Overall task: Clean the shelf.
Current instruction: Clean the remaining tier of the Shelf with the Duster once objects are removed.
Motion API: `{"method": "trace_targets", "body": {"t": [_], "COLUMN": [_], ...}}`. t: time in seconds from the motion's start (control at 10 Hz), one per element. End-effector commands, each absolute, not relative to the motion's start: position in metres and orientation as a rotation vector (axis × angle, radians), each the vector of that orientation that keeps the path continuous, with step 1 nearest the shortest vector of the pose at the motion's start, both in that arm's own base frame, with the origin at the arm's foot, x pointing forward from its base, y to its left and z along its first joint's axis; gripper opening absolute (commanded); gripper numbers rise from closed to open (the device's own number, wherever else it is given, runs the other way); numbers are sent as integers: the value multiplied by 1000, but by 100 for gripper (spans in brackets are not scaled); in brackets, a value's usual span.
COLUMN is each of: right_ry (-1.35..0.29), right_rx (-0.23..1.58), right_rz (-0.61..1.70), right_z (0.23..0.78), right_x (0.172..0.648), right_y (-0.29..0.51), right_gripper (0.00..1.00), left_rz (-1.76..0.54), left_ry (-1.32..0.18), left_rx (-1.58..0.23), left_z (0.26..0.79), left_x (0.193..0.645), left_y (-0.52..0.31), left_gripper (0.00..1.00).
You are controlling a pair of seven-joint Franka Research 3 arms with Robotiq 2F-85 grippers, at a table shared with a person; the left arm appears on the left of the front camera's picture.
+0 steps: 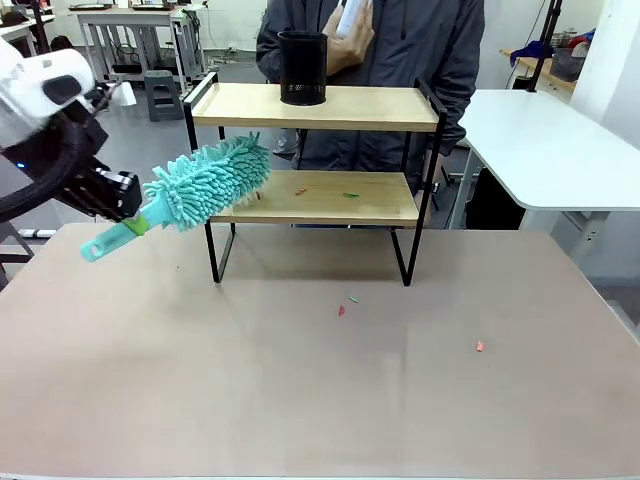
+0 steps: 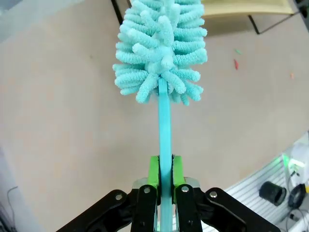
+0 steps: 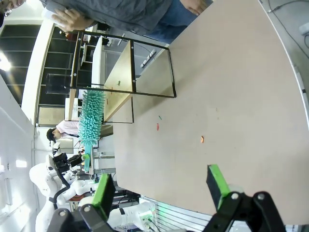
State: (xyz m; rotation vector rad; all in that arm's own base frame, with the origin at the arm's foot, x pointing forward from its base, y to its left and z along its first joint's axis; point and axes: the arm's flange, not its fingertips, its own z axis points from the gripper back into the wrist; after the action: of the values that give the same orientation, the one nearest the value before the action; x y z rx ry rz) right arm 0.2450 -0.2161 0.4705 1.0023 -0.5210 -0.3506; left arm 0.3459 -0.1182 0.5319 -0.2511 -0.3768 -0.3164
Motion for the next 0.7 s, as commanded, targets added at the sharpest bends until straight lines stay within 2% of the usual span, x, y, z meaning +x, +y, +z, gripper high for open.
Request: {"method": "trace_targets", "body": {"t": [0.0, 0.6], "right_ry": [-552, -552], "right_rx": [1019, 1019], "right_rz": [-332, -332], "right_z": [470, 470], "right_x": [247, 247], "right_y": [-215, -215], "right_gripper": [100, 100], "left_rz": [-251, -360], "left_ry": [-413, -349], "left_rx": [-172, -155], "left_z": [526, 505], "left_x": [357, 389], "left_y": [-138, -211], "left_gripper": [12, 12]}}
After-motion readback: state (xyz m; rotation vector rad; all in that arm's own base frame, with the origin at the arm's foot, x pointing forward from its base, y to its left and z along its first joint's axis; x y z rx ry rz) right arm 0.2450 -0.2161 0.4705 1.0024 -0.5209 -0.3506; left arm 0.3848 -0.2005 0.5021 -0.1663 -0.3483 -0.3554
